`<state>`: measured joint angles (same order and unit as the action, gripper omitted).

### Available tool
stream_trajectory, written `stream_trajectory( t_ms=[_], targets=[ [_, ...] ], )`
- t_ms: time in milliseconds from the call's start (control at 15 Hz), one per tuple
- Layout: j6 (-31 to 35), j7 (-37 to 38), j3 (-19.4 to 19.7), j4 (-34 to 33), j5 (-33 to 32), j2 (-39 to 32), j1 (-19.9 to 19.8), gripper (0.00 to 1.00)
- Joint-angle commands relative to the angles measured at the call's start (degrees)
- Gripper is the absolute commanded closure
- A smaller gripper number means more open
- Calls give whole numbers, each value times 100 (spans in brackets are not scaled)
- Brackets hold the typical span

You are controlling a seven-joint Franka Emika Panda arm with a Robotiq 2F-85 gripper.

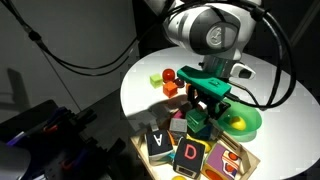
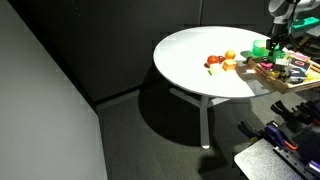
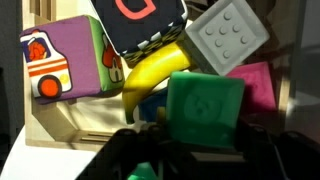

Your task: Put the green block onto the tray

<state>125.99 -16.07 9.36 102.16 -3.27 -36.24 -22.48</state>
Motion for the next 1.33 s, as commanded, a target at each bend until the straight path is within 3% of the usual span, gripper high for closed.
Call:
stream_trajectory(
  t_ms=[0, 133, 1267],
  targets=[
    [-67, -176, -22, -8, 105, 11, -63, 10],
    [-52, -190, -32, 27, 99, 34, -50, 0],
    [100, -560, -352, 764, 340, 1039, 169, 0]
  ],
)
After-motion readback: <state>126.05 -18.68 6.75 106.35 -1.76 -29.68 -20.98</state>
